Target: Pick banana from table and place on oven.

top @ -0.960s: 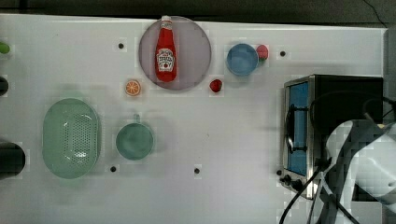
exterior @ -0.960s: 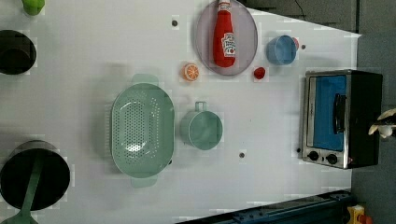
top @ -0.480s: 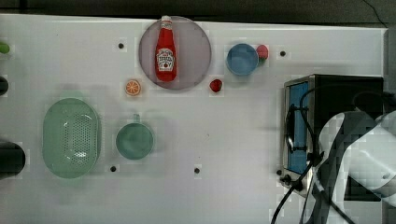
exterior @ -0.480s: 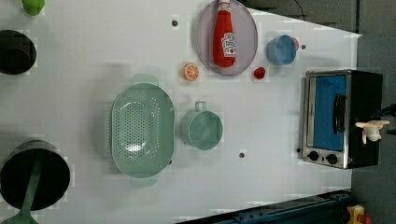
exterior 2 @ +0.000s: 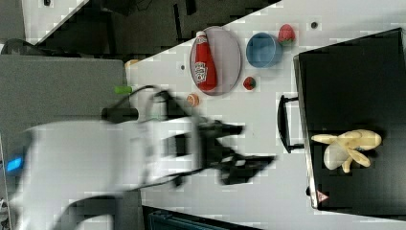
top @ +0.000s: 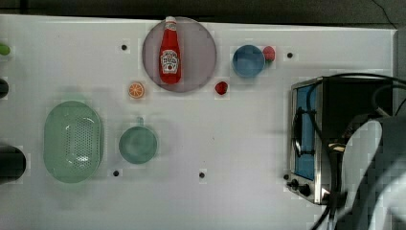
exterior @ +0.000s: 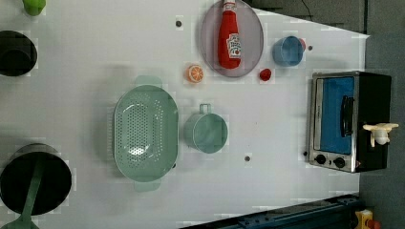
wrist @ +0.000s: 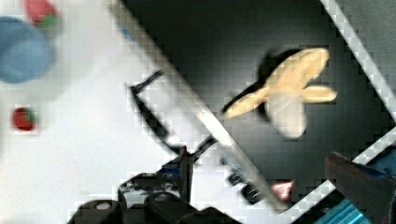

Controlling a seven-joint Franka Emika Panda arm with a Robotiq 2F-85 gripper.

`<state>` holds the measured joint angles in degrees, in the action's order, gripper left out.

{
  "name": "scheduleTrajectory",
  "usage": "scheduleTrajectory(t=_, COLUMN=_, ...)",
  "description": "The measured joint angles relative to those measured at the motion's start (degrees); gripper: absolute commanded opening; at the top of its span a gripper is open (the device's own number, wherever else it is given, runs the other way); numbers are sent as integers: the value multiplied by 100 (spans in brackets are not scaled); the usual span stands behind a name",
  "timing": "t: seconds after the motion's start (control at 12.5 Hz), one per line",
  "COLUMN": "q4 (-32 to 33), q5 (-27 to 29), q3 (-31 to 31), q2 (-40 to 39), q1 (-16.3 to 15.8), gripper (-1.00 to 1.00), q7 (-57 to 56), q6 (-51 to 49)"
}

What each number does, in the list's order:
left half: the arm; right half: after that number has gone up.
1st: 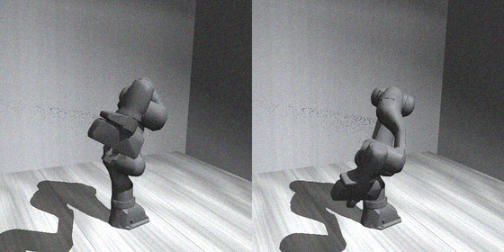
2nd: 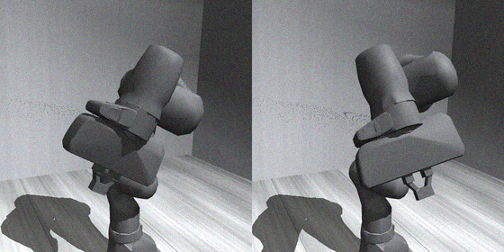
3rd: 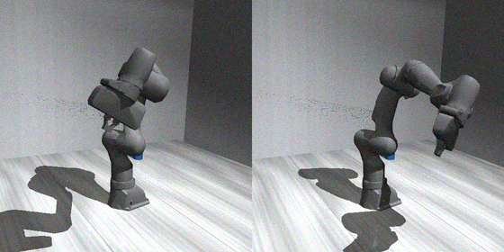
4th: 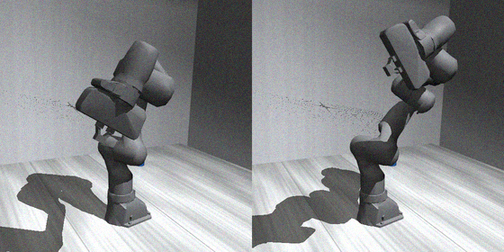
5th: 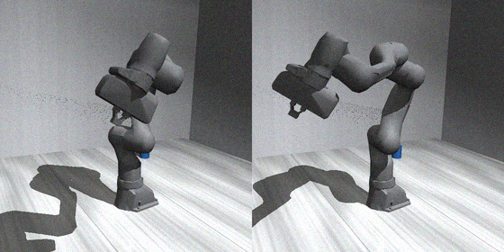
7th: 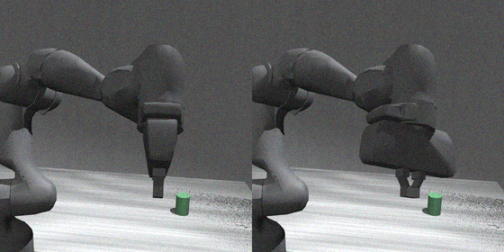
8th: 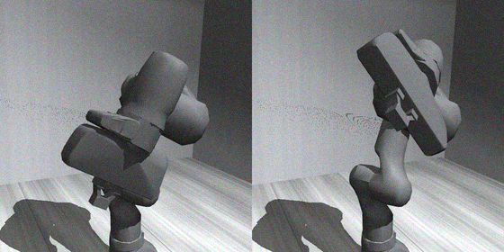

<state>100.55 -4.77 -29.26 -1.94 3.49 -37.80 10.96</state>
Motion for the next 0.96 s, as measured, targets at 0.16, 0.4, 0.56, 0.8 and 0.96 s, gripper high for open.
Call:
scheduleTrajectory(t=0.16, q4=-50, q5=-84, q3=597, q2=546, q1=22, gripper=100, q7=736, q6=-446)
scheduleTrajectory(t=0.4, q4=-330, q5=-4, q3=1578, q2=723, q1=-120, gripper=100, q7=2258, q6=-520)
scheduleTrajectory(t=0.56, q4=-207, q5=57, q3=2294, q2=706, q1=-299, gripper=100, q7=3331, q6=-330)
scheduleTrajectory(t=0.8, q4=201, q5=21, q3=2962, q2=685, q1=-747, gripper=100, q7=4231, q6=-404)
scheduleTrajectory(t=0.96, q4=414, q5=277, q3=3151, q2=682, q1=-884, gripper=100, q7=4476, q6=-554)
